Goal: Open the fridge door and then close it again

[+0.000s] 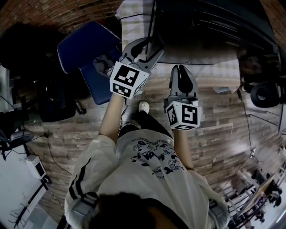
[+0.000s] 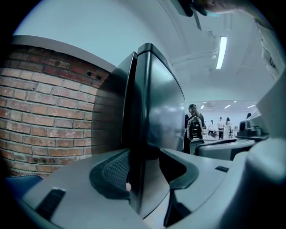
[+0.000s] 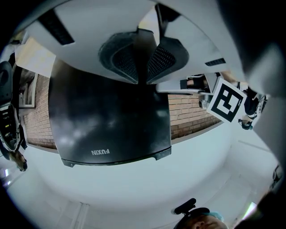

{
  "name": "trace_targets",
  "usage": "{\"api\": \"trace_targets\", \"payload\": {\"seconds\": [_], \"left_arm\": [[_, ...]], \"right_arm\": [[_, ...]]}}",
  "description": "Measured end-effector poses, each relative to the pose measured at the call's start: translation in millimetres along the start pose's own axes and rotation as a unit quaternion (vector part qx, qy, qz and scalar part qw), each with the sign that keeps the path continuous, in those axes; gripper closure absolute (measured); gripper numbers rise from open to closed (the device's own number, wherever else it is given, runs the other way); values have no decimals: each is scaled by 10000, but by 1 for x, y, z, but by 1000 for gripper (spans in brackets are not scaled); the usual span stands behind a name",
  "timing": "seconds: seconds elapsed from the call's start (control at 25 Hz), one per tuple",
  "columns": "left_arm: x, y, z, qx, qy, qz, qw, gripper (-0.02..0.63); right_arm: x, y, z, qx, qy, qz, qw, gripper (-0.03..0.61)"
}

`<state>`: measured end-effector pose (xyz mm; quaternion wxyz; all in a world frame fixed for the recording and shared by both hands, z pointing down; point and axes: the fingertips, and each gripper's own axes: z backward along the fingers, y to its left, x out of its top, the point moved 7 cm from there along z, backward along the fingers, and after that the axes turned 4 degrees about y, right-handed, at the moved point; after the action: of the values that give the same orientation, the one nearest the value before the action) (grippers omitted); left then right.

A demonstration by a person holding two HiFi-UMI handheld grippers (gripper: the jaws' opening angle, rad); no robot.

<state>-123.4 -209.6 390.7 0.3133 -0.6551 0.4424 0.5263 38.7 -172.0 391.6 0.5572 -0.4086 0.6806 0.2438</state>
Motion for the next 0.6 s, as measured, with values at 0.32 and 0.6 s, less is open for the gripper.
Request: {"api": "trace_targets", "payload": {"seconds": [0.32, 0.6], "left_arm": [[-11, -41, 35, -100, -159, -47, 9998, 422], [-17, -69, 55, -425, -123, -91, 9990, 443]], "right_arm": [[-3, 12, 24, -137, 0, 89, 9999, 509], [-9, 29, 60, -274, -48, 84, 9996, 509]]}}
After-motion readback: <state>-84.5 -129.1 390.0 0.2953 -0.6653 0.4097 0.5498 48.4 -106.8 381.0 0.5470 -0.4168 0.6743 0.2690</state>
